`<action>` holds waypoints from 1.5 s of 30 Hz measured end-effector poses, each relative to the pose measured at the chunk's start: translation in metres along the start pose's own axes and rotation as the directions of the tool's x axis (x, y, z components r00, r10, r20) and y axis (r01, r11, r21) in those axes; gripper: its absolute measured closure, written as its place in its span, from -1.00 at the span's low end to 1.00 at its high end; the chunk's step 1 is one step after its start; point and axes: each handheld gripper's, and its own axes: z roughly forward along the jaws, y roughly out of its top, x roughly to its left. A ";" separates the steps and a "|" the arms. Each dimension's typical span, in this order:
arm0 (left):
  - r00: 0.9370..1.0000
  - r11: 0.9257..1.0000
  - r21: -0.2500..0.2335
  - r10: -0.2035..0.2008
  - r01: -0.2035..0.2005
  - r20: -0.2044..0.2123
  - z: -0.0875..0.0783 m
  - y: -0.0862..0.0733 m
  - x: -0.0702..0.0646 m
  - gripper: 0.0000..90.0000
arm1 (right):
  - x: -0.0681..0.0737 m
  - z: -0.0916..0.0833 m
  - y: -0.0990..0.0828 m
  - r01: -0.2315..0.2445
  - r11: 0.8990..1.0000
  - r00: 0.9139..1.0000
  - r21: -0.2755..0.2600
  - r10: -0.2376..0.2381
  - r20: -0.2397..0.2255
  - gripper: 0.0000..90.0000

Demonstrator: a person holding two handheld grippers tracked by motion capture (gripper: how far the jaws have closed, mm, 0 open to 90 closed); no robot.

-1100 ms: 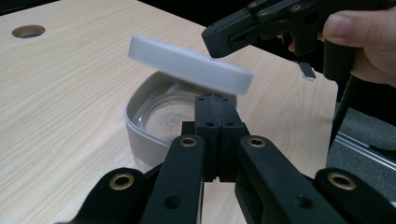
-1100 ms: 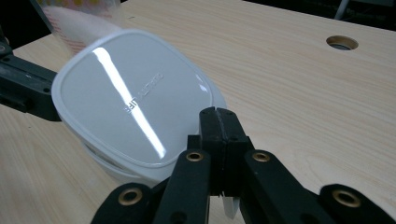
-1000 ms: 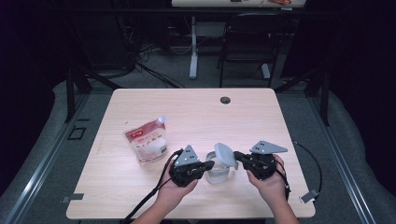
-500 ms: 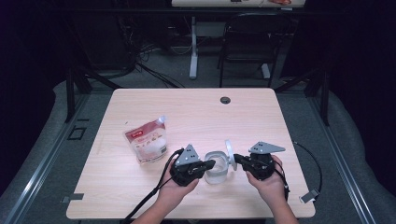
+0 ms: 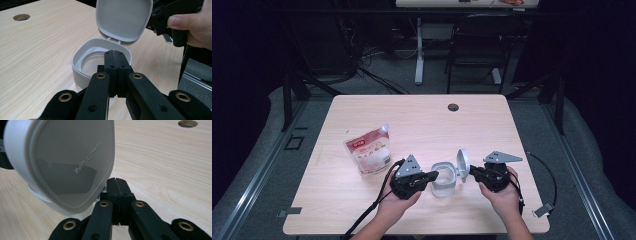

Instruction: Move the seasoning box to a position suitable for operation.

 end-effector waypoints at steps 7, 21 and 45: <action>1.000 1.000 0.005 -0.003 0.003 -0.019 -0.008 -0.005 0.005 1.00 | -0.003 -0.003 -0.001 -0.004 1.000 1.000 -0.020 0.005 0.010 0.97; 0.996 0.999 0.006 -0.032 0.033 -0.084 -0.046 -0.025 0.026 0.92 | -0.003 -0.016 -0.001 -0.006 0.999 0.999 -0.049 0.008 0.044 0.83; 0.969 0.992 -0.023 -0.122 0.120 -0.214 -0.100 -0.080 0.063 0.57 | 0.011 -0.008 -0.036 0.060 0.998 0.995 -0.013 -0.059 0.079 0.44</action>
